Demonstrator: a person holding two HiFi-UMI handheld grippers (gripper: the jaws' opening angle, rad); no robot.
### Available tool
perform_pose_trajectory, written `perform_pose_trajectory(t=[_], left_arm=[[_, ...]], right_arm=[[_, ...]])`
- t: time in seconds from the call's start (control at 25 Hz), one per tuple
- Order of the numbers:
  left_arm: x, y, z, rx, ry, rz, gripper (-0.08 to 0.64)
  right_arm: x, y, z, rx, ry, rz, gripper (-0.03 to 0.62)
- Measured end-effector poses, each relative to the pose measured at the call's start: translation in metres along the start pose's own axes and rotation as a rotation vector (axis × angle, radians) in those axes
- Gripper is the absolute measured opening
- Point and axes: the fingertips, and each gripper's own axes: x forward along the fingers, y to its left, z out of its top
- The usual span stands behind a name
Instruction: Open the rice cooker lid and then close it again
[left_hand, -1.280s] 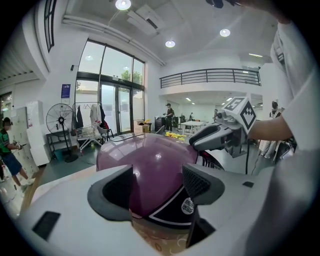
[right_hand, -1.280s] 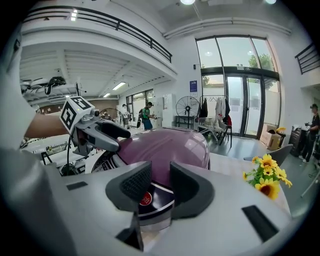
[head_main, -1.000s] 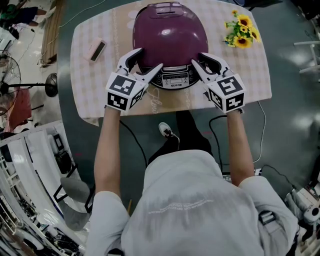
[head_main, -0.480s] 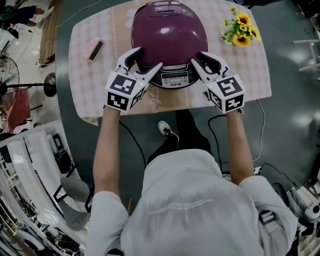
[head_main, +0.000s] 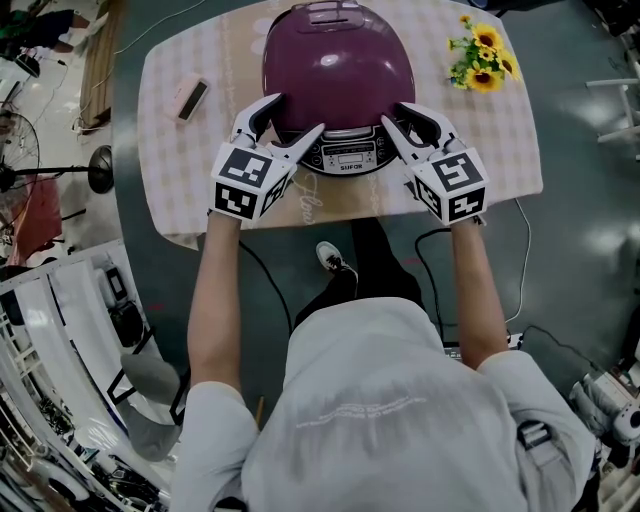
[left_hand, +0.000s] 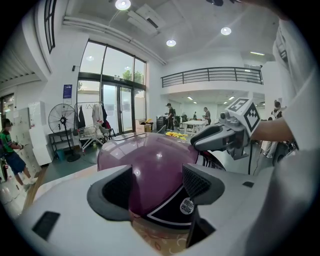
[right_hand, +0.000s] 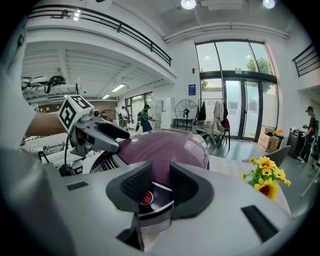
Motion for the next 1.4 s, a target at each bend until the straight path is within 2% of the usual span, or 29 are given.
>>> perform_pose_trajectory(t=[0.32,0.48,0.56,0.68,0.8,0.92,1.16,1.4], left_arm=[[0.003,0.002,-0.002,-0.022,0.023,0.016,0.322],[0.004,0.004,-0.004,-0.035,-0.028,0.014,0.322],[0.004,0.005,-0.004,-0.037,-0.052,0.019,0.321],[-0.001,0.003,-0.008,-0.049,-0.028,0.040,0.313],[-0.009,-0.009,-0.009,-0.016,0.001,0.042,0.311],[-0.028,-0.013,-0.006,-0.016,-0.028,0.074,0.258],[-0.067,-0.010,0.008,-0.146,-0.150,0.133,0.143],[-0.101,-0.021,0.030,-0.059,-0.202,0.202,0.066]], right_arm=[[0.003,-0.002,-0.002,0.008,0.008,-0.020,0.104],[0.007,0.000,-0.003,-0.052,0.042,-0.035,0.093],[0.009,-0.001,-0.004,-0.042,0.061,-0.040,0.091],[0.005,-0.004,-0.003,-0.005,0.074,-0.049,0.104],[-0.019,-0.003,0.007,-0.033,0.055,-0.081,0.103],[-0.042,0.000,0.015,-0.061,0.032,-0.109,0.103],[-0.072,0.007,0.027,-0.100,-0.004,-0.132,0.078],[-0.102,0.019,0.052,-0.141,-0.096,-0.137,0.051]])
